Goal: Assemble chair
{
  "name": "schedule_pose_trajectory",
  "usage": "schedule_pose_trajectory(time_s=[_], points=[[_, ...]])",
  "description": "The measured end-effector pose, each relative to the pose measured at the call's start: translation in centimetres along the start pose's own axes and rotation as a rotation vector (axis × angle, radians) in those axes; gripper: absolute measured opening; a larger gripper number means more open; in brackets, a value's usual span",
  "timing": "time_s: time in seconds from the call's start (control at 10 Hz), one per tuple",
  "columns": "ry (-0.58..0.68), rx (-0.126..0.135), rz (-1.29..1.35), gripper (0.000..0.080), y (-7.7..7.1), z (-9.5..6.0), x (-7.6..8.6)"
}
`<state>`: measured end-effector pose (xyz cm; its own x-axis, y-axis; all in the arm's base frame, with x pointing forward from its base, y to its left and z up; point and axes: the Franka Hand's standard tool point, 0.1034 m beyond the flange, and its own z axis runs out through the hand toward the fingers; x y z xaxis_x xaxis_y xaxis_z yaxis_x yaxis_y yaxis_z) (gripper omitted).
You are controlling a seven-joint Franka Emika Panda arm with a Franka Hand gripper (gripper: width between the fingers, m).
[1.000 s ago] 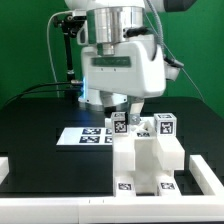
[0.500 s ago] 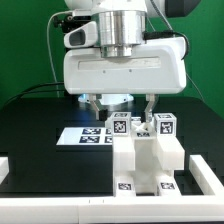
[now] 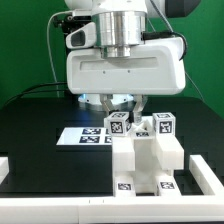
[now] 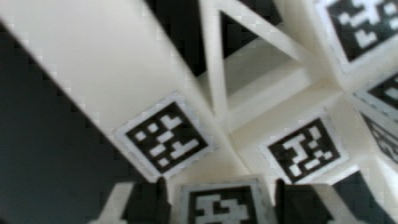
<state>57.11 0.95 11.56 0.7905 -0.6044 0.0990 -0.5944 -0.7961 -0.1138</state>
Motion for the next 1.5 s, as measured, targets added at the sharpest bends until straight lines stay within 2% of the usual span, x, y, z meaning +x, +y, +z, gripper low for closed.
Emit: schedule_pose_trajectory(time_s=[0.2,0.4,0.6,0.7,0.8,0.9,1.1,1.2,1.3,1.4,1.5], points=[[-0.012,-0.005,0.201,0.0284,-0.7,0.0,-0.2],[-0.041,-0.023,0.431,0.0284,-1.1,0.1,-0.2],[-0.068,-0.054,0.709,0.0284,-1.5,0.1,0.0],[-0.077,-0.054,0.831,0.0284,-1.7,0.0,0.1],[-0.085,-0.039,1.034,0.0284,-1.9,0.1,0.3],[-0.09,-0.031,1.073,0.0284,-2.0,0.1,0.4],[-0.09,-0.031,1.028,0.0294,-2.0,0.2,0.3],[-0.09,-0.03,0.975,0.047,-1.9,0.2,0.3],[-0.083,-0.016,0.79,0.047,-1.7,0.3,0.2],[-0.083,-0.006,0.58,0.0613,-1.4,0.3,-0.4],[-0.091,-0.001,0.427,0.0638,-1.2,0.0,-0.9]])
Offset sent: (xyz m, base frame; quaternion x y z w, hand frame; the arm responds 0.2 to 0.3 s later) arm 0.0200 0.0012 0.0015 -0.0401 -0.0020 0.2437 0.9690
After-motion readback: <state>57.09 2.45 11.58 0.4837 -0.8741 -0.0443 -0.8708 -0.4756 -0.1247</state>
